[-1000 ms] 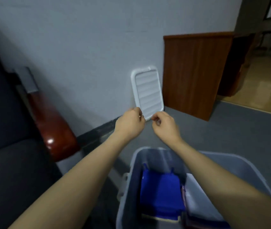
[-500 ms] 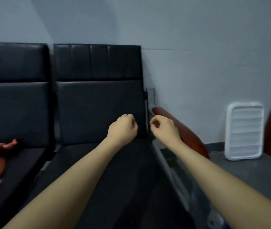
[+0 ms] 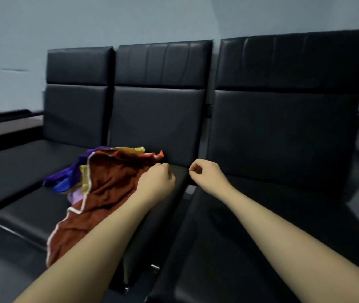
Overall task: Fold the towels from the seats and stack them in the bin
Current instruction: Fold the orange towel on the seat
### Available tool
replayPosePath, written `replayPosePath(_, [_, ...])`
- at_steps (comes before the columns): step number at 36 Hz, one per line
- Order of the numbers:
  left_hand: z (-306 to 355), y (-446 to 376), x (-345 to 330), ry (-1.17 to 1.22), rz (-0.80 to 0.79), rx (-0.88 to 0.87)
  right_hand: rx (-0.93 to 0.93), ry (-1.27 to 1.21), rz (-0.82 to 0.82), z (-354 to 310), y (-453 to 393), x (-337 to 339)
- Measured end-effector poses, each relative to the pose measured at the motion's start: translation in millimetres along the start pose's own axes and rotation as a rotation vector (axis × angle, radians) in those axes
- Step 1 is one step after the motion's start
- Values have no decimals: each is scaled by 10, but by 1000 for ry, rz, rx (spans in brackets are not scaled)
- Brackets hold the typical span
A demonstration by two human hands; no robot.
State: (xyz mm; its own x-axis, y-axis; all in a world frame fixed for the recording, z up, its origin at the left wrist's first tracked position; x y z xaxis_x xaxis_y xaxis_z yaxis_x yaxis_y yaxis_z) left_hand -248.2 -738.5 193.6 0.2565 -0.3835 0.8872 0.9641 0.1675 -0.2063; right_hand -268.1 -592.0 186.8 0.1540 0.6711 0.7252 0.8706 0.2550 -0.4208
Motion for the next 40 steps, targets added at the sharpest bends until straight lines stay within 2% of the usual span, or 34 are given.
replayPosePath(3, [-449, -125, 27, -23, 7, 81, 50, -47, -60, -163, -205, -435])
replayPosePath(9, [-1187, -275, -184, -211, -92, 233, 126, -101, -227, -338, -430, -1272])
replayPosePath(13, [-1565, -323, -297, -286, -1, 303, 62, -47, -312, -268, -467, -1666])
replayPosePath(19, [-1806, -342, -499, -413, 14, 242, -38, 145, -346, -153, -462, -1959])
replayPosePath(24, [-1832, -340, -521, -455, 34, 214, 6, 215, -304, -241, -455, -2089])
replayPosePath(27, [-1854, -307, -482, -433, 71, 253, 73, 251, -269, -293, -460, -2082])
replayPosePath(30, [-1872, -304, -312, -390, 227, 273, 97, 127, -97, -321, -460, -1885])
replayPosePath(34, [-1986, -313, -400, -432, 79, 287, 120, -137, 82, -379, -430, -1636])
replayPosePath(37, [-1868, -304, -305, -433, 133, 245, 117, -282, 159, -474, -377, -1491])
replayPosePath(40, [-1764, -288, -181, -338, 194, 241, 121, -300, 220, -506, -349, -1348])
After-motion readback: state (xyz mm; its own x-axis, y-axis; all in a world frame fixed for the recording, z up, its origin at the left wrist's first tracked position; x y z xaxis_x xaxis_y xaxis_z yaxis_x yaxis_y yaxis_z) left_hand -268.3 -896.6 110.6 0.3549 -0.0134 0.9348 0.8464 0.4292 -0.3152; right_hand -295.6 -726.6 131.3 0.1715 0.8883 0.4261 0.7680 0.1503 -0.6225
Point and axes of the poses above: each hand's wrist, its own y-axis away from the middle knuckle, its own x-axis out of the back of the hand, z = x × y, the point moved 8 cm from there along -y, towards the middle knuckle, and after that the axes turned 12 degrees about x, right-handed, at the moved point
